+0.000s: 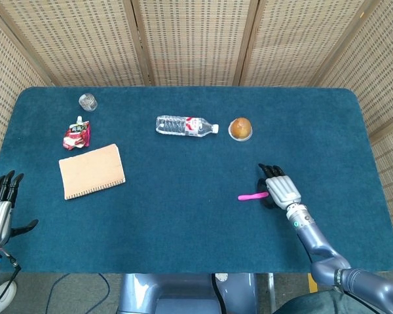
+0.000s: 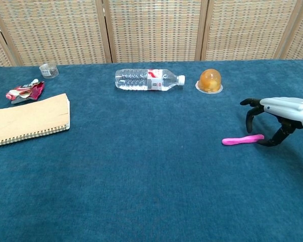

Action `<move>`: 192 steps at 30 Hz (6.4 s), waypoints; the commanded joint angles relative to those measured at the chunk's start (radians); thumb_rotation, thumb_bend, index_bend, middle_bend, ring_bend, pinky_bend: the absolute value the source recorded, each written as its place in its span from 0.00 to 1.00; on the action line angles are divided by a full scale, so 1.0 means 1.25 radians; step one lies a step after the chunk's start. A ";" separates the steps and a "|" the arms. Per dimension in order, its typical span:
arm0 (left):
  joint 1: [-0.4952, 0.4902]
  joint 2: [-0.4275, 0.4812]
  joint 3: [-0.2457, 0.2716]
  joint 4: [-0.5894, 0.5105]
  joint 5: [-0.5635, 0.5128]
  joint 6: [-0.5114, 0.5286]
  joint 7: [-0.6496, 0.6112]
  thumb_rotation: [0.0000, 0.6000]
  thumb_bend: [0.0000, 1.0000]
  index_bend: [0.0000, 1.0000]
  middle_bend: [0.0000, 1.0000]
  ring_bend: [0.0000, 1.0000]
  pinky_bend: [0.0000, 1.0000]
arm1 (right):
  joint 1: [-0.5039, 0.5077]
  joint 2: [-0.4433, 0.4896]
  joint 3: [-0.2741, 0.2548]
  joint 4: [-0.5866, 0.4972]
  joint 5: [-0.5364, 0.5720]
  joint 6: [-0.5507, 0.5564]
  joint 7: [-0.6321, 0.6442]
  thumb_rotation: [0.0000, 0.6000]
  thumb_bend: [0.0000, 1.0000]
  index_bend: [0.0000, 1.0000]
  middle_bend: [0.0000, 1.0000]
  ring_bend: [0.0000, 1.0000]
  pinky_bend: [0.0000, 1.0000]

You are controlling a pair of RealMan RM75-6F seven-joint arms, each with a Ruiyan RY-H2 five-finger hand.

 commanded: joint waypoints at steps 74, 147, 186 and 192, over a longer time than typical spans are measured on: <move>-0.056 0.015 -0.010 -0.006 0.020 -0.062 0.001 1.00 0.00 0.00 0.00 0.00 0.00 | 0.041 0.052 0.071 -0.149 0.163 -0.110 0.124 1.00 0.58 0.67 0.15 0.00 0.00; -0.606 -0.378 -0.068 0.342 0.260 -0.269 -0.011 1.00 0.30 0.48 0.00 0.00 0.00 | 0.402 0.060 0.162 -0.367 0.836 -0.104 0.049 1.00 0.60 0.67 0.19 0.00 0.00; -0.635 -0.417 -0.041 0.366 0.231 -0.251 0.027 1.00 0.33 0.53 0.00 0.00 0.00 | 0.393 0.083 0.147 -0.369 0.805 -0.121 0.087 1.00 0.61 0.68 0.19 0.00 0.00; -0.636 -0.421 -0.037 0.367 0.229 -0.249 0.026 1.00 0.34 0.54 0.00 0.00 0.00 | 0.392 0.085 0.146 -0.369 0.803 -0.124 0.093 1.00 0.61 0.68 0.19 0.00 0.00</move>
